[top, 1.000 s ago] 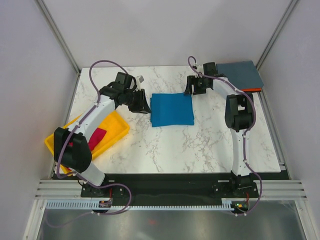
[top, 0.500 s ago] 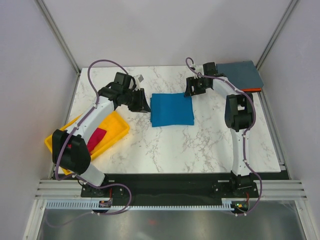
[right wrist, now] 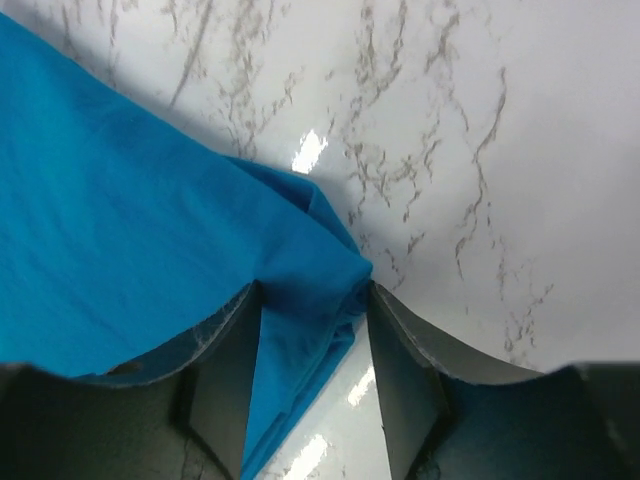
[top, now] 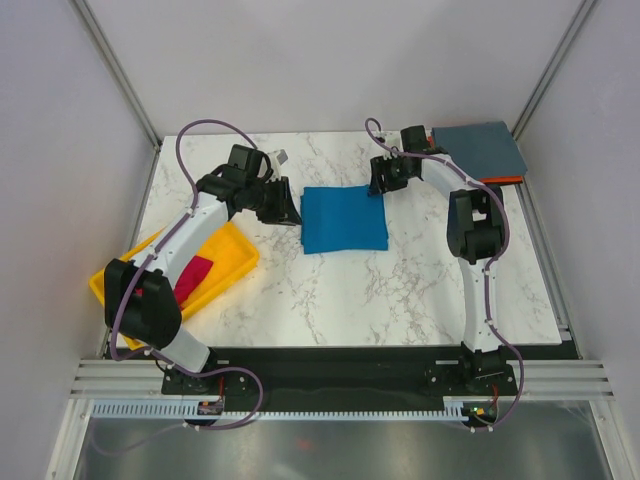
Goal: Fold and stack the t-shirts
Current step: Neatly place the folded tshirt to the corner
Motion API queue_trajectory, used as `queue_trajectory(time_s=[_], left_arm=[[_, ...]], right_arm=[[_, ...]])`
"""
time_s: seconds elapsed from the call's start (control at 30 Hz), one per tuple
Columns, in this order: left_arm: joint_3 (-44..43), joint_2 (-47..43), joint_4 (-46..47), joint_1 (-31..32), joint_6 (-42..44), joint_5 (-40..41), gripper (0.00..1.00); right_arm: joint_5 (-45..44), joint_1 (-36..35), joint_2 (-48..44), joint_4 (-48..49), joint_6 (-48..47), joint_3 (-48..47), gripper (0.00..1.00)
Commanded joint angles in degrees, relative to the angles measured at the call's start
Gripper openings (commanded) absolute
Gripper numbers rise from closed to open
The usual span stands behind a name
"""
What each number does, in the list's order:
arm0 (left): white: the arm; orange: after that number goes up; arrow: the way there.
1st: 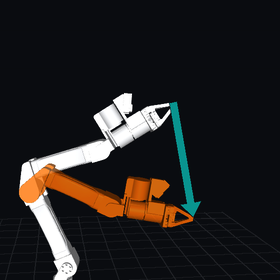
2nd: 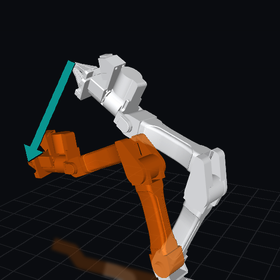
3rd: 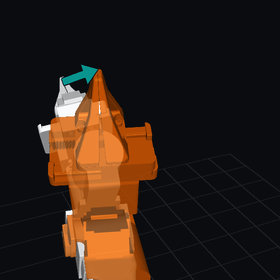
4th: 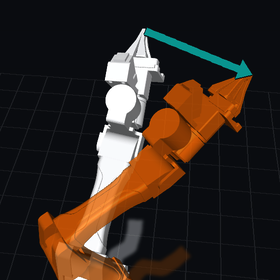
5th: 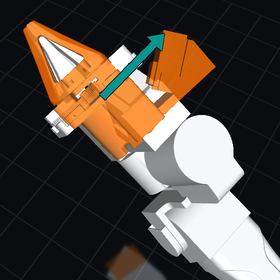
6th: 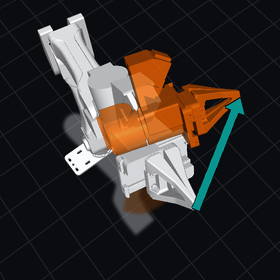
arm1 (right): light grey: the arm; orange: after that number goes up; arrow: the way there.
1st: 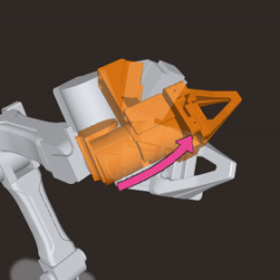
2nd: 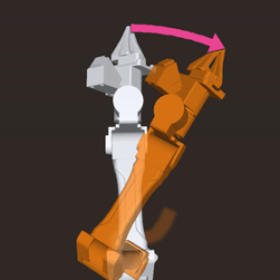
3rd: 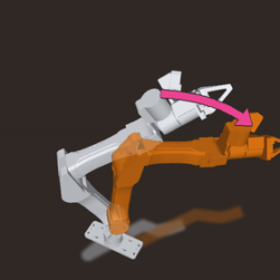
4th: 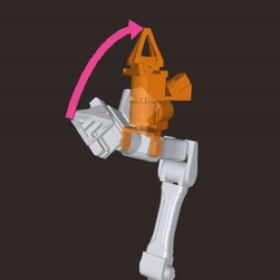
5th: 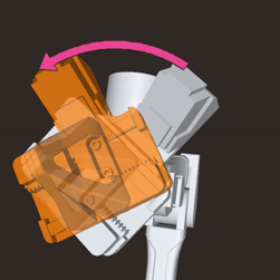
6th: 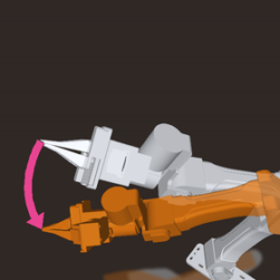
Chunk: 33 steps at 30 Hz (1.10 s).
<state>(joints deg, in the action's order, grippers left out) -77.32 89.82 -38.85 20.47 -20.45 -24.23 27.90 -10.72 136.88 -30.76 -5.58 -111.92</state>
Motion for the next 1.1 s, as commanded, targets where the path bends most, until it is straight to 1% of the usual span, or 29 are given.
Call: queue_trajectory(time_s=[0.0,0.07,0.1,0.13,0.17,0.23,0.27,0.33,0.47,0.57,0.63,0.83,1.0,1.07], left_arm=[[0.15,-2.72,1.41,-0.26,2.17,-1.87,0.29],[0.33,-2.98,1.41,-0.34,2.08,-1.96,0.29],[0.59,-3.07,1.41,-0.34,2.08,-1.88,0.29],[0.68,-3.07,1.41,-0.26,2.08,-1.88,0.28],[0.77,-3.07,1.41,-0.25,1.99,-1.88,0.28],[0.77,-3.16,1.41,-0.25,1.99,-2.31,0.28],[0.85,-3.25,1.41,-0.34,1.90,-2.40,0.28],[0.85,-3.42,1.41,-0.26,1.90,-2.23,0.28],[1.12,-3.60,1.50,-0.34,1.81,-2.14,0.28],[1.20,-3.60,1.50,-0.34,1.73,-2.49,0.28],[1.20,-3.60,1.50,-0.25,1.73,-2.67,0.28],[1.12,-3.78,1.50,-0.34,1.73,-2.75,0.28],[1.21,-3.69,1.59,-0.34,1.46,-3.46,0.28],[1.29,-3.51,1.59,-0.26,1.38,-3.72,0.28]], right_arm=[[-2.76,-0.70,2.34,-6.06,-1.36,0.65,0.52],[-3.64,-0.70,0.94,-6.06,-1.27,0.74,0.41],[-3.73,-0.70,0.41,-6.06,-1.27,0.74,0.31],[-3.99,-0.70,-0.90,-5.98,-1.18,0.74,0.26],[-4.26,-0.70,-1.61,-5.89,-0.92,0.65,0.16],[-5.83,-0.79,-3.71,-5.45,-0.74,0.91,0.07],[-6.97,-0.79,-4.51,-5.36,-0.74,1.17,0.00],[-9.17,-0.97,-7.22,-5.27,-1.01,1.70,0.00],[-19.69,-1.32,-12.68,-4.83,-2.06,3.89,0.00],[-24.63,-1.32,-16.28,-4.57,-3.64,5.04,0.00],[-29.64,-1.41,-18.48,-4.30,-4.34,5.66,0.00],[-42.30,-1.32,-21.30,-4.83,-9.09,5.57,0.00],[-46.88,0.26,-22.70,-4.75,-12.07,4.52,0.00],[-50.13,0.52,-23.06,-4.22,-13.39,4.86,0.00]])
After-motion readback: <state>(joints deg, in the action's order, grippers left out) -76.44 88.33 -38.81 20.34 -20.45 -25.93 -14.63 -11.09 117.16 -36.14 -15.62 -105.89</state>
